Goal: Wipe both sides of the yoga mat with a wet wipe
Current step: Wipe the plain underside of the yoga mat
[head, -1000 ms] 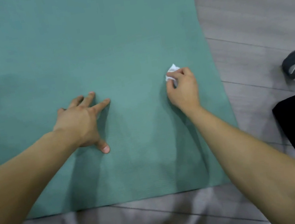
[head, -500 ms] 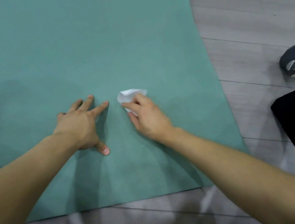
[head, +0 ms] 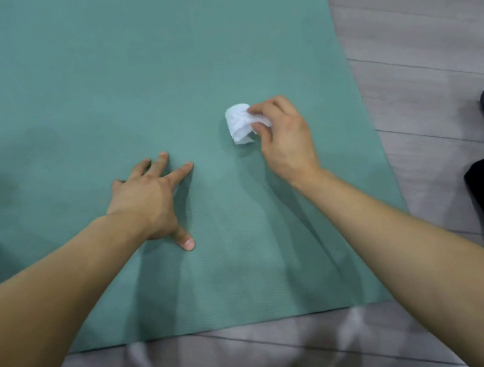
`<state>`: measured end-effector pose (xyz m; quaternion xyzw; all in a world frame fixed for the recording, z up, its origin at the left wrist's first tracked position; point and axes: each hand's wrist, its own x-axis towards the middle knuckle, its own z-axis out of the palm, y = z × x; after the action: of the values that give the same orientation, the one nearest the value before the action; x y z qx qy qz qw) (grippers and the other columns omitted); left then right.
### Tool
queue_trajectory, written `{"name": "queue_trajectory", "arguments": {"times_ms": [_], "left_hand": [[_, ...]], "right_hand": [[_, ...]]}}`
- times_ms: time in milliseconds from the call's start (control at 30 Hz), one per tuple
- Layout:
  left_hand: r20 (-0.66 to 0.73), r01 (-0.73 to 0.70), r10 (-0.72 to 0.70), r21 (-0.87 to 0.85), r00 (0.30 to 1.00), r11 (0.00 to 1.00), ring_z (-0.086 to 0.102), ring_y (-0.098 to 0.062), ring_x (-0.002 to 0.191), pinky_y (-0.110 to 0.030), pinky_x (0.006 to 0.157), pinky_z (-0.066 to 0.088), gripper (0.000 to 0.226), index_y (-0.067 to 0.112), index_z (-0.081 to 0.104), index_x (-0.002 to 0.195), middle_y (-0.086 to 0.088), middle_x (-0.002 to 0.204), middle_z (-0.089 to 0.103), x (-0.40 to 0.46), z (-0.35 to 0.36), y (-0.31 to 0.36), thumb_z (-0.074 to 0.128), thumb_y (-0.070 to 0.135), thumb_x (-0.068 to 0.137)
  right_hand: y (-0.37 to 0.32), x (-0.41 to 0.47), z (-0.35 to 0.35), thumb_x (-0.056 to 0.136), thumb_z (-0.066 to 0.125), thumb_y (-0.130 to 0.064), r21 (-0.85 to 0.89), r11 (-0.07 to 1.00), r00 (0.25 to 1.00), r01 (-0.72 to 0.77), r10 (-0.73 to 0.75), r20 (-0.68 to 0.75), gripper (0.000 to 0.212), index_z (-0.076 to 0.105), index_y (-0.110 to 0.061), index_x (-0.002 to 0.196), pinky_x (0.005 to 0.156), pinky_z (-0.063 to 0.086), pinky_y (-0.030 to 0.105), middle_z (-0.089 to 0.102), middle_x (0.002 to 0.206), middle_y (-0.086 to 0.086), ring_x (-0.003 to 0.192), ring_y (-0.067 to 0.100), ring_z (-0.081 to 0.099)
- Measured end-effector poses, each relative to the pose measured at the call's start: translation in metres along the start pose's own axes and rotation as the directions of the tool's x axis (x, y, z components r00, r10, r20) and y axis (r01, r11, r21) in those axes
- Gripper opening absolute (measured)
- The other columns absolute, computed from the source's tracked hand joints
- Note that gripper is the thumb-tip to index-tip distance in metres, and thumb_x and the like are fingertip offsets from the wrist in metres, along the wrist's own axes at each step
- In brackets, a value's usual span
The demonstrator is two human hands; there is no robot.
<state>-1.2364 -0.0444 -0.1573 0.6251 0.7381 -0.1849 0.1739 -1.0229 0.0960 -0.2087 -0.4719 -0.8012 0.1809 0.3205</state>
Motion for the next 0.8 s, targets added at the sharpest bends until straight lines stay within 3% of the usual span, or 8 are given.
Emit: {"name": "queue_trajectory", "arguments": {"times_ms": [133,267,400,467,533,600,733,800], "left_hand": [[0.006,0.002,-0.002,-0.010,1.000,1.000,0.003,-0.027,0.161,-0.058,0.116,0.038,0.162,0.055,-0.006,0.160,0.007,0.174,-0.009,0.000,-0.002,0.002,0.088,0.083,0.031],[-0.005,0.007,-0.007,0.003,1.000,1.000,0.004,-0.027,0.161,-0.058,0.115,0.038,0.162,0.055,-0.004,0.160,0.007,0.174,-0.008,0.000,-0.002,0.002,0.088,0.084,0.031],[-0.003,0.011,-0.011,0.001,1.000,1.000,0.003,-0.026,0.161,-0.058,0.116,0.037,0.162,0.055,-0.005,0.160,0.008,0.174,-0.010,-0.001,-0.001,0.001,0.088,0.083,0.031],[-0.001,0.013,-0.013,-0.002,1.000,1.000,0.003,-0.026,0.161,-0.058,0.116,0.038,0.162,0.055,-0.006,0.160,0.008,0.174,-0.010,-0.001,-0.002,0.001,0.089,0.083,0.032],[0.000,0.011,-0.011,-0.003,1.000,1.000,0.003,-0.026,0.161,-0.058,0.115,0.038,0.162,0.055,-0.006,0.160,0.008,0.174,-0.010,-0.001,-0.002,0.001,0.089,0.082,0.032],[-0.007,0.012,-0.012,-0.004,1.000,1.000,0.003,-0.026,0.161,-0.058,0.115,0.038,0.162,0.055,-0.006,0.160,0.007,0.174,-0.010,-0.001,-0.001,0.000,0.089,0.082,0.032],[-0.006,0.013,-0.013,-0.013,1.000,1.000,0.002,-0.026,0.161,-0.058,0.115,0.037,0.162,0.055,-0.005,0.160,0.007,0.174,-0.008,0.000,0.001,0.001,0.090,0.081,0.031],[-0.001,0.017,-0.017,-0.015,1.000,1.000,0.001,-0.026,0.161,-0.058,0.115,0.037,0.162,0.055,-0.005,0.160,0.007,0.174,-0.009,0.000,0.000,0.002,0.090,0.081,0.031]], "right_hand": [[-0.012,0.008,0.017,0.097,0.062,-0.020,-0.046,0.999,0.963,0.027,-0.014,0.270,0.023,0.076,-0.013,0.113,0.104,0.050,0.037,0.058,0.133,0.006,0.120,0.027,0.061],[-0.030,0.007,0.047,0.084,0.078,-0.055,-0.086,0.985,0.966,-0.150,0.165,0.199,0.049,0.074,-0.011,0.106,0.098,0.050,0.035,0.056,0.127,0.006,0.117,0.026,0.058],[-0.049,0.007,0.076,0.093,0.067,-0.015,-0.068,0.987,0.983,-0.149,0.155,0.095,0.020,0.070,-0.004,0.109,0.098,0.052,0.045,0.062,0.124,0.013,0.120,0.034,0.058],[-0.044,0.006,0.070,0.091,0.055,0.003,-0.008,0.993,0.981,-0.117,0.117,0.156,0.027,0.067,-0.005,0.115,0.096,0.050,0.041,0.063,0.126,0.012,0.119,0.034,0.060],[-0.019,0.002,0.047,0.092,0.048,0.004,-0.025,0.999,0.977,-0.034,0.038,0.209,0.041,0.063,-0.009,0.128,0.099,0.049,0.040,0.064,0.132,0.011,0.119,0.032,0.061],[0.028,0.004,0.018,0.090,0.049,0.000,-0.118,0.993,0.996,-0.002,0.012,0.083,0.042,0.069,-0.007,0.126,0.109,0.046,0.043,0.067,0.132,0.015,0.122,0.034,0.062],[0.103,0.004,-0.034,0.087,0.056,-0.006,-0.412,0.870,0.963,-0.270,0.243,-0.118,0.034,0.081,-0.014,0.109,0.097,0.044,0.047,0.071,0.116,0.007,0.116,0.037,0.054],[0.085,-0.003,-0.023,0.087,0.053,-0.009,-0.354,0.879,0.947,-0.320,0.282,-0.156,0.032,0.079,-0.007,0.105,0.095,0.048,0.047,0.067,0.110,0.011,0.110,0.038,0.054]]}}
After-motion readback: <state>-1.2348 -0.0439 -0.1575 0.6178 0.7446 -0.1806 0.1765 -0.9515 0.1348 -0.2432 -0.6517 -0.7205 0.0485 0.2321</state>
